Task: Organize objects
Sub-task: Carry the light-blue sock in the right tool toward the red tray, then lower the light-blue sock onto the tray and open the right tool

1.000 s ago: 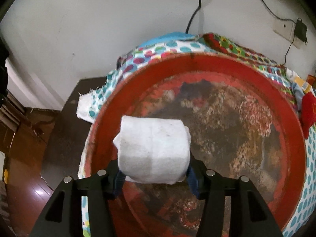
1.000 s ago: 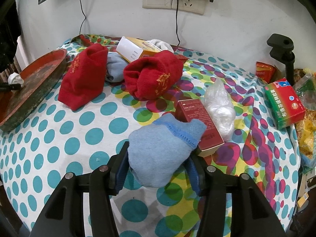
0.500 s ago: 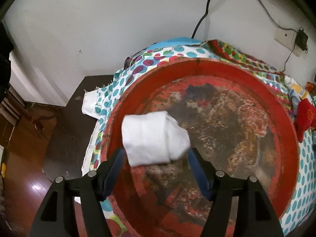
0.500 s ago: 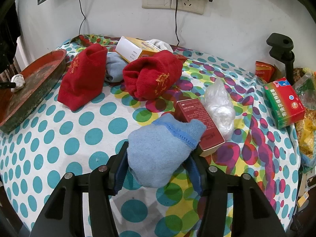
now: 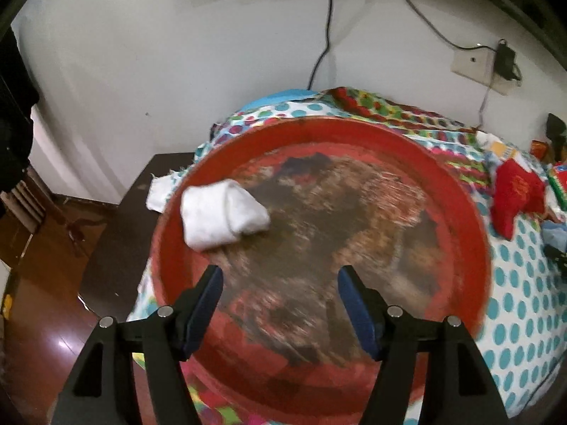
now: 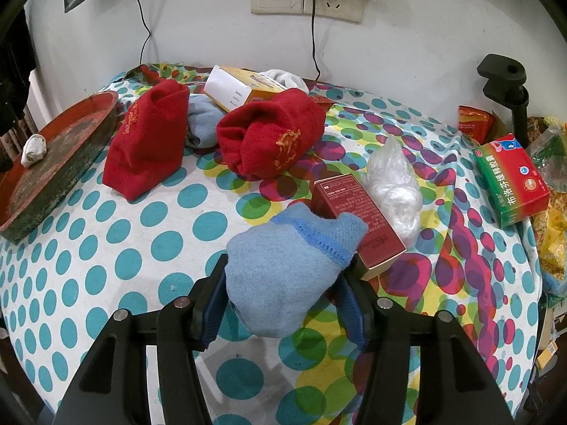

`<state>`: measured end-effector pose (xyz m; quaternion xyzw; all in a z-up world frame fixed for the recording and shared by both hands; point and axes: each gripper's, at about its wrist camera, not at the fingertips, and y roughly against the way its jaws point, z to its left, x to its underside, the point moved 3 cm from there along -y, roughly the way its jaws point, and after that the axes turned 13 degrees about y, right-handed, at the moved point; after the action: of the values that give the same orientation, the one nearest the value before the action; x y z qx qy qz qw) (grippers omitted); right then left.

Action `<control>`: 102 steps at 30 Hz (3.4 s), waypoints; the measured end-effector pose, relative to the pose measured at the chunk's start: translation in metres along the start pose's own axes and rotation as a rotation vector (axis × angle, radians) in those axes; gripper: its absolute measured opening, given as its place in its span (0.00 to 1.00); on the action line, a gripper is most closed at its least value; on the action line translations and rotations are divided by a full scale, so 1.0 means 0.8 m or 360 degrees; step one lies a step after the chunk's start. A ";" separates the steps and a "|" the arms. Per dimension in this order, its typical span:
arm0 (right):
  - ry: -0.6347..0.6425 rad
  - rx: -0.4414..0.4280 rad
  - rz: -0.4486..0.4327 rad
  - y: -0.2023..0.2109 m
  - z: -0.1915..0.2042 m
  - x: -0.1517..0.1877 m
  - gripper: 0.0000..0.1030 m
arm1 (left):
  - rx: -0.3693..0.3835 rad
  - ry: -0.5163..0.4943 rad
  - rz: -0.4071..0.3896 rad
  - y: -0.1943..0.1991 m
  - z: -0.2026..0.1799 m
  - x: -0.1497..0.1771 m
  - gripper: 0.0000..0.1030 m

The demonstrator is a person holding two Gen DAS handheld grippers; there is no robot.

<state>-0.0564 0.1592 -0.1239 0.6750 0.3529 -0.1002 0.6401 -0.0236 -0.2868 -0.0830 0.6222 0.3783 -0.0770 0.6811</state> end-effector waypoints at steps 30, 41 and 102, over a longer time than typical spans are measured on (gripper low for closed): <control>-0.0063 0.0035 0.0019 0.001 -0.002 0.001 0.58 | 0.0035 -0.0094 0.0013 -0.011 -0.012 0.029 0.67; -0.0059 0.0075 0.0054 0.005 0.027 -0.016 0.38 | 0.0082 0.0026 0.0038 -0.012 0.002 0.021 0.67; 0.0405 -0.0435 -0.0058 -0.019 0.389 -0.225 0.38 | -0.0189 0.0513 0.0026 -0.010 0.108 0.005 0.67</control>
<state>-0.0985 -0.1954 -0.0805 0.5825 0.4535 0.0233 0.6742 0.0112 -0.3651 -0.0970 0.5882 0.4814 0.0518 0.6478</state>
